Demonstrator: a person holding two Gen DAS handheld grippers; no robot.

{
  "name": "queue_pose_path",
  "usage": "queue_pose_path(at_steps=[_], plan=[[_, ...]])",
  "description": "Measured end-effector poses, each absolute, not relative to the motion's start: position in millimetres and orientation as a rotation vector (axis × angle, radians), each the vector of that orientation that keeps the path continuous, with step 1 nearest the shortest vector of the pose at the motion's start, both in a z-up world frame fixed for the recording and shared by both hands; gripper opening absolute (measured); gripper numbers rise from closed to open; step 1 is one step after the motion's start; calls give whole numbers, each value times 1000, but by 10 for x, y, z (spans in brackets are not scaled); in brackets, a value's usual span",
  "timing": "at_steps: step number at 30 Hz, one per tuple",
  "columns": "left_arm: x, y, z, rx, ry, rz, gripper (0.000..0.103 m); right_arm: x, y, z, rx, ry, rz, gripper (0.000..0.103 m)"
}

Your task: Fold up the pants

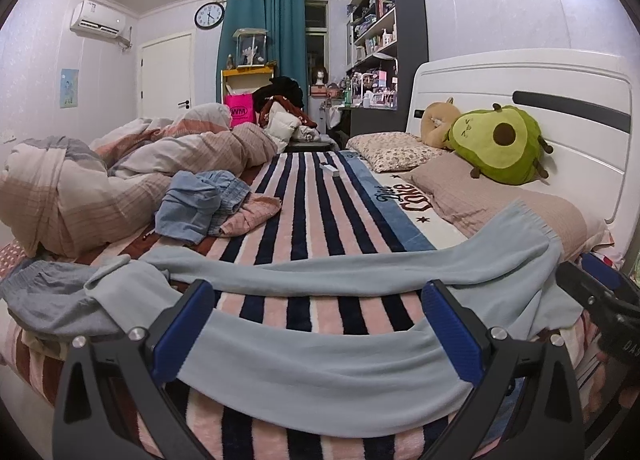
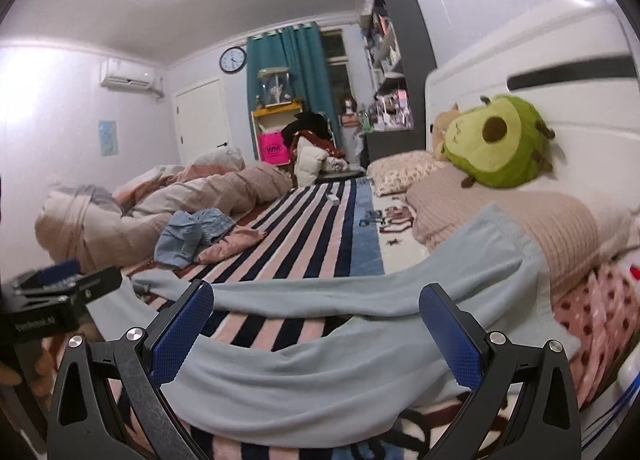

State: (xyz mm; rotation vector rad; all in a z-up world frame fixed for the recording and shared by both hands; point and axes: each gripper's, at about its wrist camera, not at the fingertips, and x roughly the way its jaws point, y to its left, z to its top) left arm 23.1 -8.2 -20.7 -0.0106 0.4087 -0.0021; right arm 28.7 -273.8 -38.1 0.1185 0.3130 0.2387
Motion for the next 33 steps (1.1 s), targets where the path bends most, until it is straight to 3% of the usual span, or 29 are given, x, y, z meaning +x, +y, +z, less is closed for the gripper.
queue_pose_path(at_steps=[5, 14, 15, 17, 19, 25, 30, 33], plan=[[303, -6, -345, 1, 415, 4, 102, 366, -3064, -494, 93, 368, 175, 103], [579, 735, -1063, -190, 659, 56, 102, 505, -4157, -1230, 283, 566, 36, 102], [597, 798, -1142, -224, 676, 54, 102, 520, -4263, -1323, 313, 588, 31, 100], [593, 872, -1259, -262, 687, 62, 102, 561, -4422, -1446, 354, 615, 33, 81], [580, 933, -1350, -296, 693, 70, 102, 608, -4490, -1551, 390, 641, 60, 71], [710, 1017, -1502, -351, 715, 49, 102, 709, -4581, -1686, 437, 654, 53, 69], [906, 1014, -1527, -397, 726, 8, 83, 727, -4545, -1613, 422, 672, -40, 59], [1007, 989, -1515, -379, 735, 4, 56, 697, -4524, -1647, 394, 709, -56, 59]])
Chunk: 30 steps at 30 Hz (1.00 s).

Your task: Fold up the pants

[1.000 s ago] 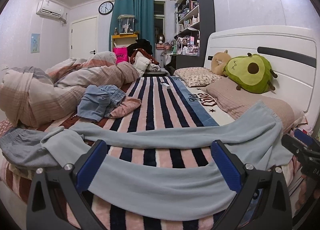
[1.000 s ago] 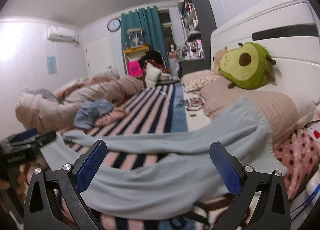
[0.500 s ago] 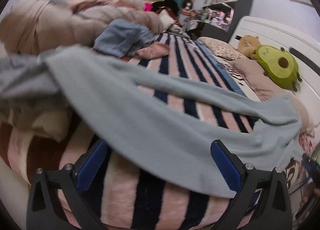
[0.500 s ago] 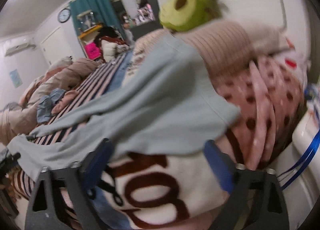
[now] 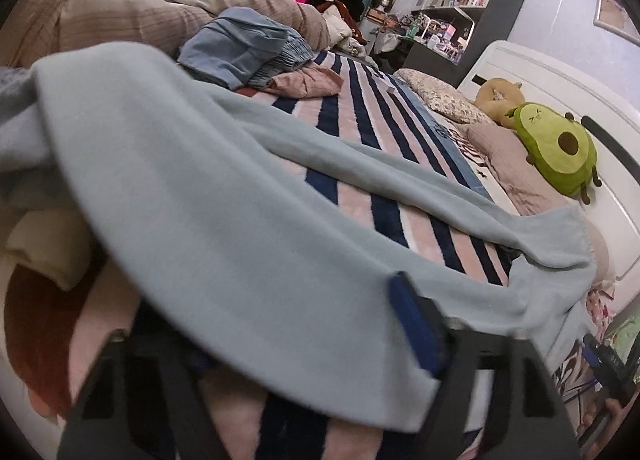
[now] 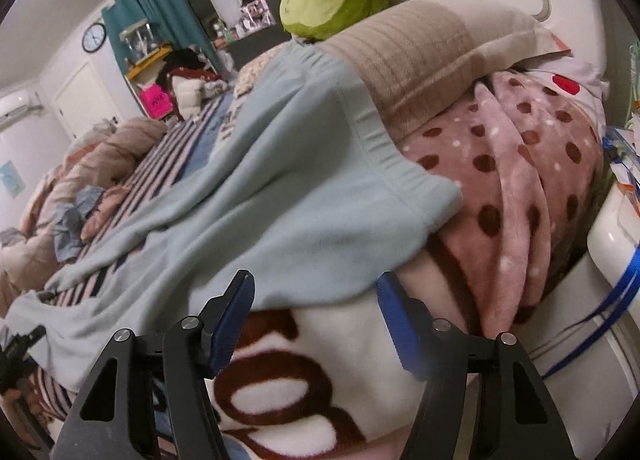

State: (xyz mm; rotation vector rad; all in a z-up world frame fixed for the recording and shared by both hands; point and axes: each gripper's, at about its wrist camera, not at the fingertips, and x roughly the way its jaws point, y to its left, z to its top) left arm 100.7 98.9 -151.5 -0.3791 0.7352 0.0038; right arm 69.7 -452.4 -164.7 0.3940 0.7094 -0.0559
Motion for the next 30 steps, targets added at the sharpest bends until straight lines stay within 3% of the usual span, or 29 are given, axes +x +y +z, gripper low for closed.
queue_pose_path(at_steps=[2, 5, 7, 9, 14, 16, 30], plan=[[1066, 967, -1494, -369, 740, -12, 31, 684, -4490, -1667, 386, 721, -66, 60], [1129, 889, -1453, -329, 745, -37, 12, 722, -4530, -1700, 458, 688, -51, 64], [1151, 856, -1374, -292, 726, -23, 8, 740, -4562, -1670, 472, 650, -35, 63], [1150, 882, -1275, -286, 697, -12, 7, 790, -4568, -1648, 475, 622, -24, 56], [1144, 908, -1070, -249, 650, 26, 6, 855, -4665, -1651, 476, 607, -53, 14], [1138, 901, -1034, -242, 639, 35, 6, 849, -4670, -1614, 469, 593, -42, 7], [1106, 859, -685, -141, 570, 12, 6, 775, -4785, -1187, 426, 498, 90, 2]])
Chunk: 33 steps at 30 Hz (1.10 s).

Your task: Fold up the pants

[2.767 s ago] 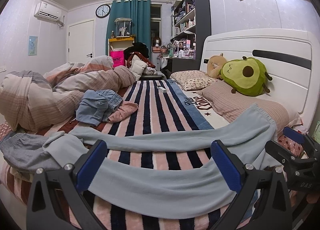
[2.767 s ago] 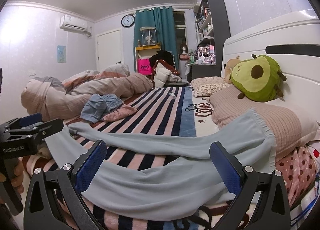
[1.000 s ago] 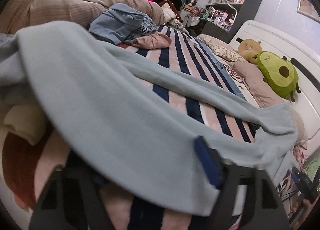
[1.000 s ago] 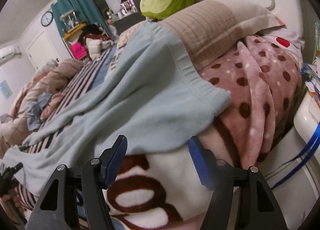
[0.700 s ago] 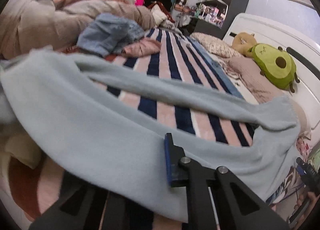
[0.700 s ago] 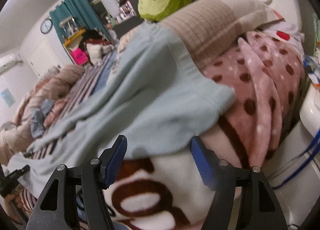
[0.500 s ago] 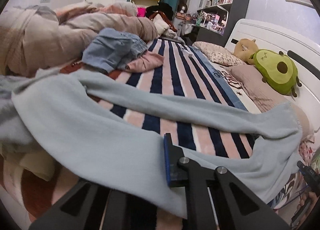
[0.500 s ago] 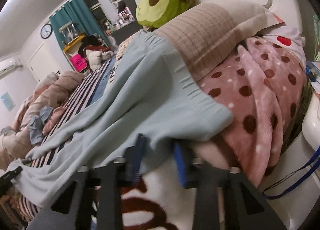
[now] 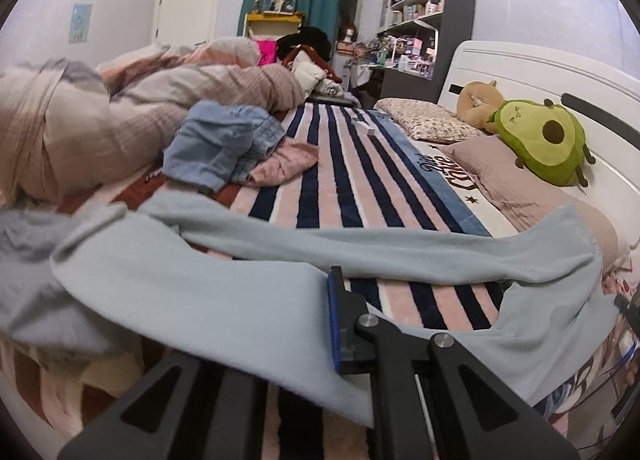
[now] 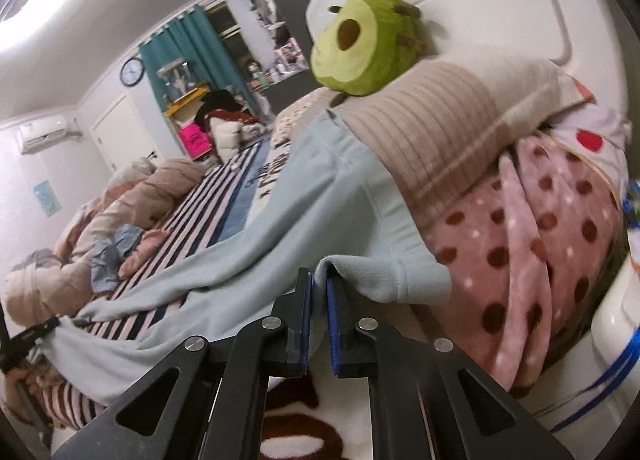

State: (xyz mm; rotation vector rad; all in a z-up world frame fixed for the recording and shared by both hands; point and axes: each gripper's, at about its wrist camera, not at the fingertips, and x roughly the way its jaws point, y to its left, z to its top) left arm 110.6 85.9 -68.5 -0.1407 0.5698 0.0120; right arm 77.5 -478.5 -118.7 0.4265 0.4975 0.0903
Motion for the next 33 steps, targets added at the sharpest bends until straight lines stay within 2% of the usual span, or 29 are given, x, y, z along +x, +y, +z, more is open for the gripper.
queue_pose_path(at_steps=[18, 25, 33], plan=[[1084, 1029, -371, -98, 519, -55, 6, 1001, -4631, -671, 318, 520, 178, 2], [1300, 1123, -236, -96, 582, -66, 6, 1286, -4473, -295, 250, 498, 188, 2], [1711, 1256, -436, -103, 662, -40, 6, 1830, -4285, -118, 131, 517, 162, 2]])
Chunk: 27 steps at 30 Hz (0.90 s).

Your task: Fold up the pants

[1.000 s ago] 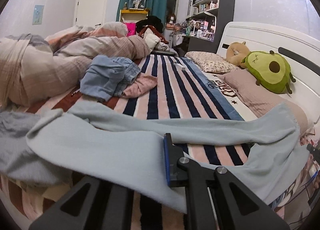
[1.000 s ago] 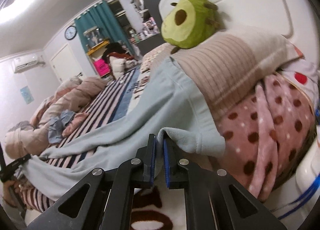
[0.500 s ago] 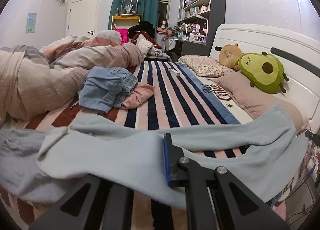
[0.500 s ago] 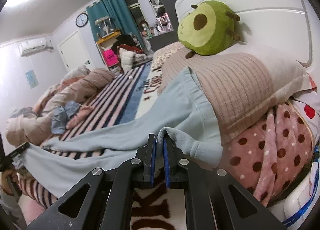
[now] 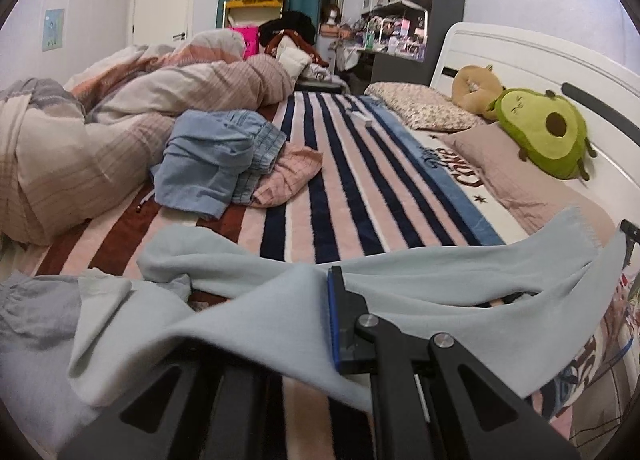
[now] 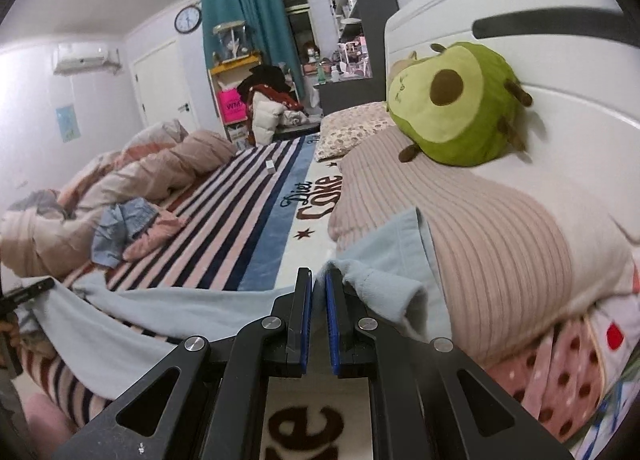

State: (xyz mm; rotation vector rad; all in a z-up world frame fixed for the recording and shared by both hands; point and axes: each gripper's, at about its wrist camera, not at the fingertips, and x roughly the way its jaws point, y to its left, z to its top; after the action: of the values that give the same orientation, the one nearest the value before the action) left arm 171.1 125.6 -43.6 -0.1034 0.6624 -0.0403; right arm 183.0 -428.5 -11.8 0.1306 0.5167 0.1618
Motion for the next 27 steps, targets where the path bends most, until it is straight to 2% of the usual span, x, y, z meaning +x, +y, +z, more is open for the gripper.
queue_pose_path(at_steps=[5, 11, 12, 14, 19, 22, 25, 27], plan=[[2007, 1385, -633, -128, 726, -31, 6, 2157, -4272, -189, 107, 556, 143, 2], [2162, 1408, -865, -132, 784, -40, 7, 2328, -4082, -579, 44, 718, 225, 6], [2146, 1400, -894, -131, 788, -45, 7, 2306, -4083, -632, 50, 736, 241, 9], [2116, 1389, -926, -122, 793, -45, 8, 2207, -4082, -734, 41, 763, 251, 28], [2013, 1372, -940, -120, 794, -47, 8, 1773, -4041, -961, 9, 820, 276, 34], [1927, 1319, -939, -118, 796, -50, 9, 1564, -3974, -1111, -31, 848, 288, 52], [1852, 1245, -953, -111, 800, -57, 11, 1395, -3901, -1287, -82, 868, 288, 56], [1807, 1182, -969, -101, 806, -61, 15, 1307, -3839, -1378, -130, 861, 283, 64]])
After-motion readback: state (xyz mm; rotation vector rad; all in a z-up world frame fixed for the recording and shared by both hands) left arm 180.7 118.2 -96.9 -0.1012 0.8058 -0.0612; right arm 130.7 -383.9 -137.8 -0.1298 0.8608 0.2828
